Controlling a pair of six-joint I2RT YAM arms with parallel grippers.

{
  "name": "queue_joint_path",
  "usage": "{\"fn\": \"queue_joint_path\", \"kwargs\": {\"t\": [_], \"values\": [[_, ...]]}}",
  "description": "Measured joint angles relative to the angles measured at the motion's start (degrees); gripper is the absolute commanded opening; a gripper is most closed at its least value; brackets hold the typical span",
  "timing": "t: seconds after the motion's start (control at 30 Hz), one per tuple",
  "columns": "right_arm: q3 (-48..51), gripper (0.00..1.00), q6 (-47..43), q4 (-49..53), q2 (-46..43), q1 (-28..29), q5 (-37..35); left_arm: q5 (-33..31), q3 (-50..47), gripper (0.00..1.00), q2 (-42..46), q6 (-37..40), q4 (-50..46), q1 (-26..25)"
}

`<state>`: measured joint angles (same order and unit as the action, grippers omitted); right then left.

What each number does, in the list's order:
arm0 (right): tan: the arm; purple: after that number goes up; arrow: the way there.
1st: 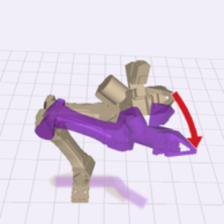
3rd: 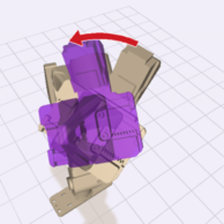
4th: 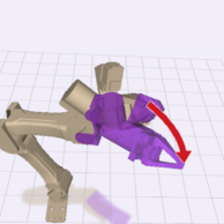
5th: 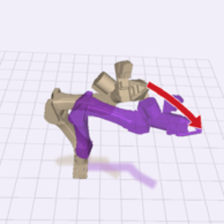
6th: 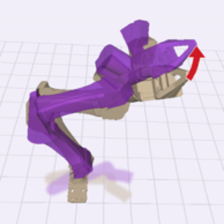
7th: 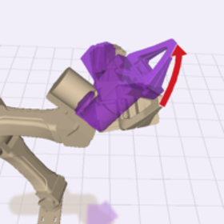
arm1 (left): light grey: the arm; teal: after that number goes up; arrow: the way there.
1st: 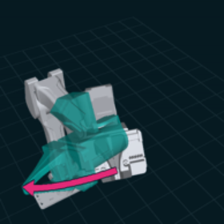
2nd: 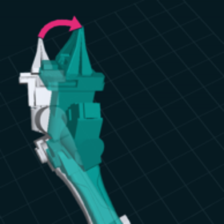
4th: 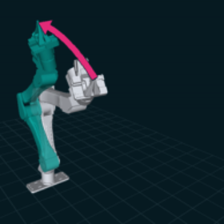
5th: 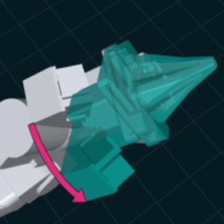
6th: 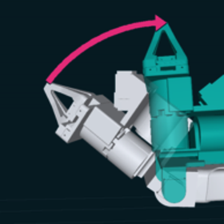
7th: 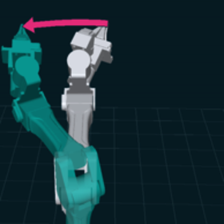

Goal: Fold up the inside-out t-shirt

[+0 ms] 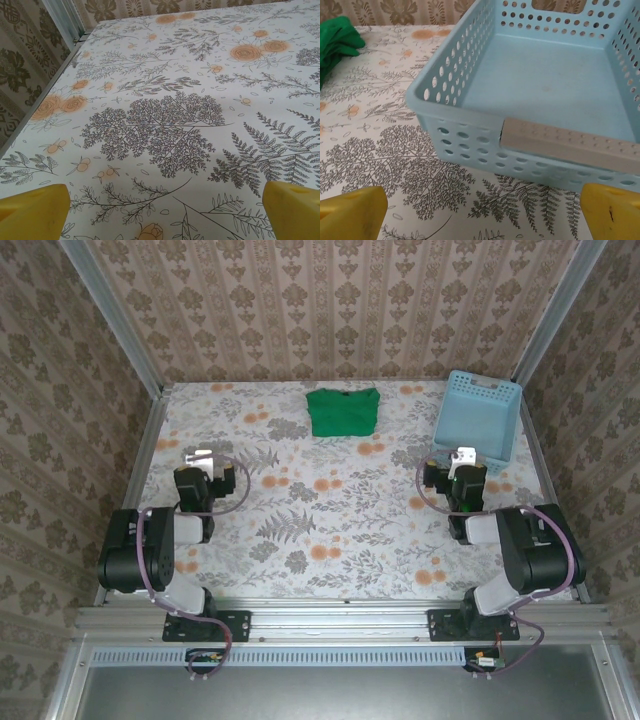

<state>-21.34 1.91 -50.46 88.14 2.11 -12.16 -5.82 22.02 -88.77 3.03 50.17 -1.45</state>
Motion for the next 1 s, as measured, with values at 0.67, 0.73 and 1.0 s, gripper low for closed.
{"fn": "queue_joint_path", "kwargs": {"t": [0.67,0.73,1.0], "values": [[-0.04,1.0,0.87,0.02,0.0,0.02,0.02,-0.17,0.0,1.0,0.0,-0.02,0.0,0.0],[-0.04,1.0,0.9,0.02,0.0,0.02,0.02,-0.17,0.0,1.0,0.0,0.0,0.0,0.0],[-0.04,1.0,0.9,0.02,0.0,0.02,0.02,-0.42,0.0,1.0,0.0,0.0,-0.02,-0.07]]}}
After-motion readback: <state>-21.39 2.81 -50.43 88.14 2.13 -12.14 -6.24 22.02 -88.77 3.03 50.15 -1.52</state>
